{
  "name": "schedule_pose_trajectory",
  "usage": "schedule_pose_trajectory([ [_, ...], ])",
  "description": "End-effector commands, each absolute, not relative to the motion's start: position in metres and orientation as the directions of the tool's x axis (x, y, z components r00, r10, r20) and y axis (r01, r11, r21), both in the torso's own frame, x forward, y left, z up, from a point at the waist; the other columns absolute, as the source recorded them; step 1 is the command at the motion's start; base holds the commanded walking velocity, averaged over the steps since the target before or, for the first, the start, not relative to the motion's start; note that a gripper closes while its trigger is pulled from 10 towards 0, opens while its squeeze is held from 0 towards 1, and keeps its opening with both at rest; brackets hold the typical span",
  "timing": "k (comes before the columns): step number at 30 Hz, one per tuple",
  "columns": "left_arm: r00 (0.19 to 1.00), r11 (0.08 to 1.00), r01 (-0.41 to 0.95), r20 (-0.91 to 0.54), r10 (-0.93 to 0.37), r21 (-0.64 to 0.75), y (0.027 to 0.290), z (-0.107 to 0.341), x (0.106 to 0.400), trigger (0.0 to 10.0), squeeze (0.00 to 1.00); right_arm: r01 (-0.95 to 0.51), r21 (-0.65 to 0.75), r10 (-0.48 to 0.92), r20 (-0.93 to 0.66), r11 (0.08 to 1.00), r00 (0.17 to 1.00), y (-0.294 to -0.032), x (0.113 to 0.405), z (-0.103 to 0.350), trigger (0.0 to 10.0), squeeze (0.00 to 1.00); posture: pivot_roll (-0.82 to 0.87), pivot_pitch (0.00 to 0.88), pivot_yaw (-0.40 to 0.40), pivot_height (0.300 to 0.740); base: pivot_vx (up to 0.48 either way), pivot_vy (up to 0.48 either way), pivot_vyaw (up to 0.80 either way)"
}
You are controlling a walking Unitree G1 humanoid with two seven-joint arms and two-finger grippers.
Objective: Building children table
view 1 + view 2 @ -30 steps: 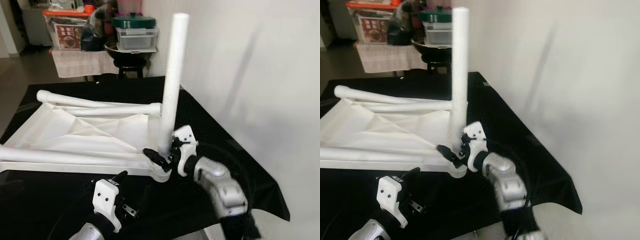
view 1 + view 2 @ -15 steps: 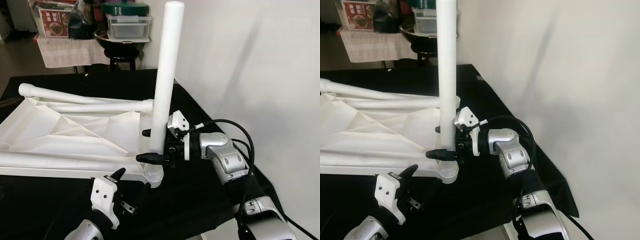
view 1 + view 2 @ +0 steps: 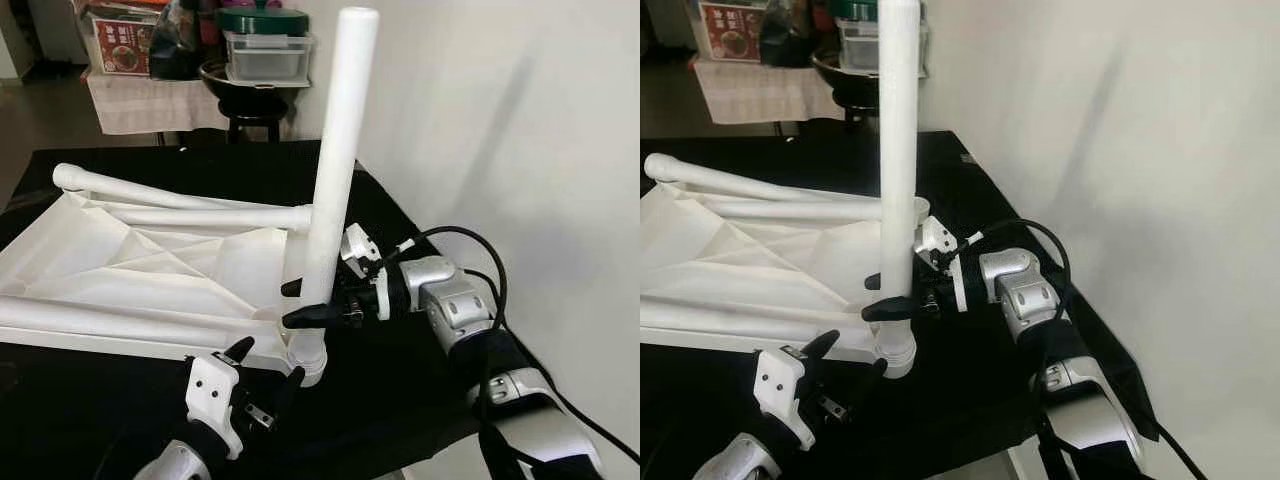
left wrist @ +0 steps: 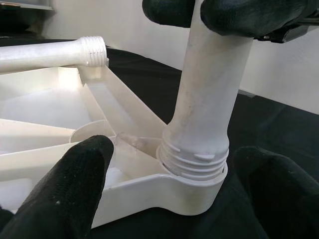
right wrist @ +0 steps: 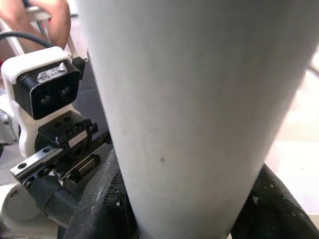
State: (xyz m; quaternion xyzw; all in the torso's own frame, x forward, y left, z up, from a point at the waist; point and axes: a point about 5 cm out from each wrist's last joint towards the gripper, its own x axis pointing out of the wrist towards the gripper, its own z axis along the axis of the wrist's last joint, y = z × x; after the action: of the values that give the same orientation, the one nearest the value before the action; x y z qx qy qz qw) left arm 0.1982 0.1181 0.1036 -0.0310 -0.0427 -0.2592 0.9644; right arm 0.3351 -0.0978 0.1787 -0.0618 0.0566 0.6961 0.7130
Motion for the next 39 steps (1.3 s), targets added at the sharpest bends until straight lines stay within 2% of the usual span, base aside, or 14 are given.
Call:
schedule_pose_trajectory([
  [1,0.864,0.864,0.502,0.089,-0.496,-0.051,0.117,0.101,0.197,10.0,0.00,-0.996,0.030,0.985,-0.154,0.080,0.074,-0.102,0.333,0.169,0.0,0.00,-0.05,0.000,-0.115,0.740,0.000,0.000,0.00],
  [3,0.863,0.863,0.503,0.088,-0.498,-0.052,0.119,0.101,0.197,10.0,0.00,-0.945,0.066,0.943,-0.117,0.321,0.313,-0.100,0.327,0.155,0.0,0.00,-0.05,0.000,-0.118,0.740,0.000,0.000,0.00],
  [4,0.863,0.863,0.503,0.088,-0.498,-0.052,0.119,0.101,0.197,10.0,0.00,-0.945,0.066,0.943,-0.117,0.321,0.313,-0.100,0.327,0.155,0.0,0.00,-0.05,0.000,-0.118,0.740,0.000,0.000,0.00],
  [5,0.862,0.862,0.504,0.087,-0.499,-0.051,0.120,0.101,0.196,10.0,0.00,-0.769,0.043,0.768,-0.113,0.637,0.630,-0.097,0.335,0.146,0.0,0.00,-0.06,0.000,-0.120,0.740,0.000,0.000,0.00],
  [7,0.863,0.862,0.504,0.086,-0.499,-0.051,0.121,0.101,0.196,10.0,0.00,-0.644,0.007,0.635,-0.168,0.765,0.754,-0.096,0.322,0.129,0.0,0.00,-0.07,0.000,-0.111,0.740,0.000,0.000,0.00],
  [19,0.861,0.861,0.507,0.081,-0.502,-0.045,0.123,0.099,0.198,10.0,0.00,-0.606,-0.034,0.580,-0.248,0.795,0.776,-0.084,0.305,0.109,0.0,0.00,-0.07,0.000,-0.110,0.740,0.000,0.000,0.00],
  [21,0.865,0.865,0.500,0.083,-0.495,-0.045,0.123,0.100,0.198,10.0,0.00,-0.607,-0.040,0.580,-0.252,0.793,0.775,-0.085,0.306,0.111,1.0,0.00,-0.07,0.000,-0.110,0.740,0.000,0.000,0.00],
  [22,0.867,0.867,0.496,0.085,-0.492,-0.046,0.123,0.100,0.198,10.0,0.00,-0.609,-0.028,0.585,-0.246,0.793,0.773,-0.084,0.308,0.114,10.0,0.00,-0.07,0.000,-0.108,0.740,0.000,0.000,0.00],
  [24,0.865,0.865,0.500,0.086,-0.495,-0.048,0.123,0.100,0.199,10.0,0.00,-0.708,0.001,0.691,-0.220,0.706,0.689,-0.077,0.310,0.125,10.0,1.00,-0.07,0.000,-0.107,0.740,0.000,0.000,0.00],
  [34,0.862,0.862,0.504,0.089,-0.499,-0.053,0.121,0.100,0.200,10.0,0.00,-0.939,0.010,0.922,-0.189,0.345,0.337,-0.071,0.318,0.149,10.0,1.00,-0.06,0.000,-0.109,0.740,0.000,0.000,0.00],
  [35,0.863,0.862,0.503,0.090,-0.498,-0.053,0.121,0.100,0.200,10.0,0.00,-0.977,-0.029,0.954,-0.210,0.213,0.214,-0.071,0.319,0.154,10.0,0.51,-0.06,0.000,-0.109,0.740,0.000,0.000,0.00],
  [36,0.863,0.862,0.503,0.090,-0.498,-0.053,0.121,0.100,0.200,10.0,0.00,-0.977,-0.029,0.954,-0.210,0.213,0.214,-0.071,0.319,0.154,10.0,0.51,-0.06,0.000,-0.109,0.740,0.000,0.000,0.00],
  [37,0.863,0.863,0.503,0.090,-0.497,-0.052,0.121,0.100,0.200,10.0,0.00,-0.993,-0.027,0.966,-0.229,0.119,0.122,-0.071,0.323,0.158,10.0,0.00,-0.05,0.000,-0.116,0.740,0.000,0.000,0.00],
  [39,0.863,0.863,0.502,0.091,-0.497,-0.051,0.120,0.100,0.200,10.0,0.00,-0.998,-0.027,0.967,-0.247,0.061,0.066,-0.070,0.327,0.161,10.0,0.00,-0.04,0.000,-0.118,0.740,0.000,0.000,0.00],
])
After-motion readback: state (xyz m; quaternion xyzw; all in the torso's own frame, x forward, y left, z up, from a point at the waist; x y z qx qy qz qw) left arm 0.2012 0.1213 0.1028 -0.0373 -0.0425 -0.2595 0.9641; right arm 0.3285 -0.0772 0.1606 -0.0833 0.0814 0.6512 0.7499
